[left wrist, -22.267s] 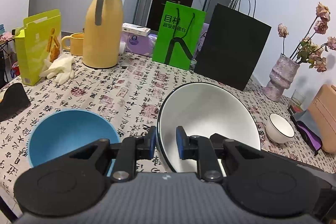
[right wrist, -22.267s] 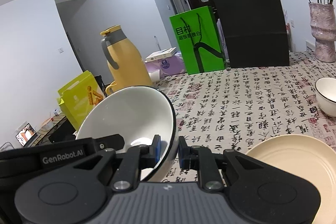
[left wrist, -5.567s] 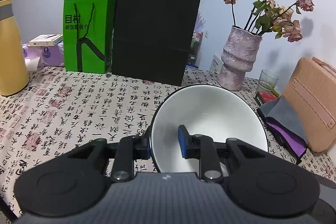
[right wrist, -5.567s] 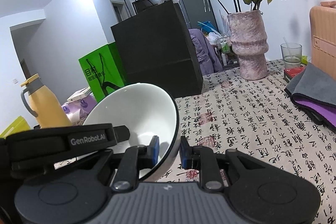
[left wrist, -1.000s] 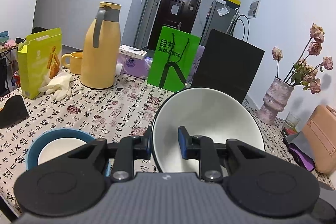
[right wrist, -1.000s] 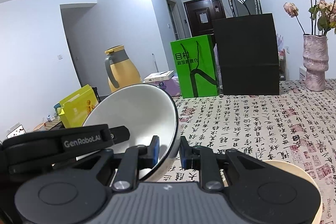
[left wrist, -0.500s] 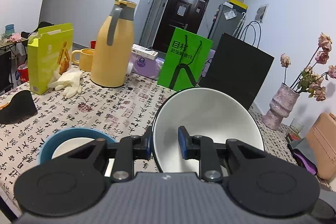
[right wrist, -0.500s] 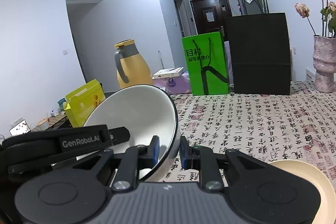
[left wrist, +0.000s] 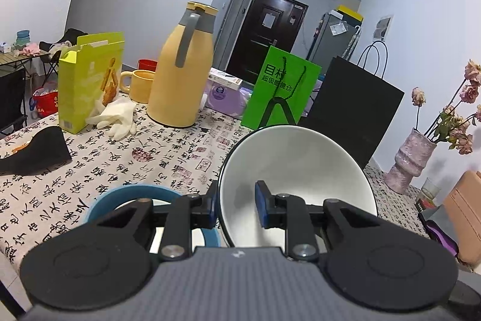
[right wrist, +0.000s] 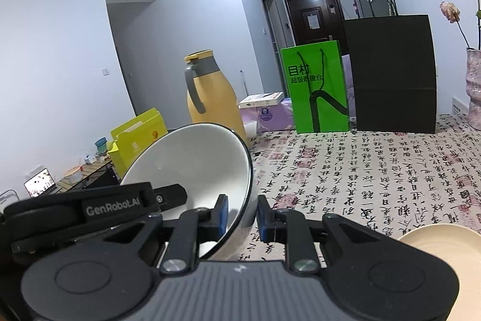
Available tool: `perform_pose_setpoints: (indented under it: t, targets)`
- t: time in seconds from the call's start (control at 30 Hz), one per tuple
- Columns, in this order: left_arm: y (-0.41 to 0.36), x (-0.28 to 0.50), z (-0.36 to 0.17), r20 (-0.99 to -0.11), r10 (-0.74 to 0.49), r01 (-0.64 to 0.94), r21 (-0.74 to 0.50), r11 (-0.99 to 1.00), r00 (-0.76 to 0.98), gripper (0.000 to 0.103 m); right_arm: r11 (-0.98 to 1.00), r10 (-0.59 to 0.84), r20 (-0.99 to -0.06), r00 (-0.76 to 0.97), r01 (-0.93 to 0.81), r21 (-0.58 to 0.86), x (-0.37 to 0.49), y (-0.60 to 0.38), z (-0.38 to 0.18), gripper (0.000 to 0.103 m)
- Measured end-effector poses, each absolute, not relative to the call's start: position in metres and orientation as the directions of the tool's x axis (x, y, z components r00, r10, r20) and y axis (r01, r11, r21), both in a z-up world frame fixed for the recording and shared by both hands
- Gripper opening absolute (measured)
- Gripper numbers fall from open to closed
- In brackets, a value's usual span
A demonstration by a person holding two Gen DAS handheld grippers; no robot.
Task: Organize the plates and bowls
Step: 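Carry the small white bowl with both grippers toward the blue bowl, then lower the small white bowl into the nested white and blue bowls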
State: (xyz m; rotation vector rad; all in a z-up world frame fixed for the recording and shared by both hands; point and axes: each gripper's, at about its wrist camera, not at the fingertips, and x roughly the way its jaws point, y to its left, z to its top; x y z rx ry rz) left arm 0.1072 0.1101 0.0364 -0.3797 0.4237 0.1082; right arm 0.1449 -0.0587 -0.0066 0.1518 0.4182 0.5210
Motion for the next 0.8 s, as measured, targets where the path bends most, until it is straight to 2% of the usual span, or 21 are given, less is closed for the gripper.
perform_pose_setpoints:
  t: [0.8]
  targets:
    - [0.15, 0.114, 0.016, -0.431, 0.044, -0.223, -0.373, 0.901, 0.901, 0.024, 0.836, 0.549, -0.36, 0.754, -0.496, 0.235, 0.158, -0.024, -0.022, 0.02]
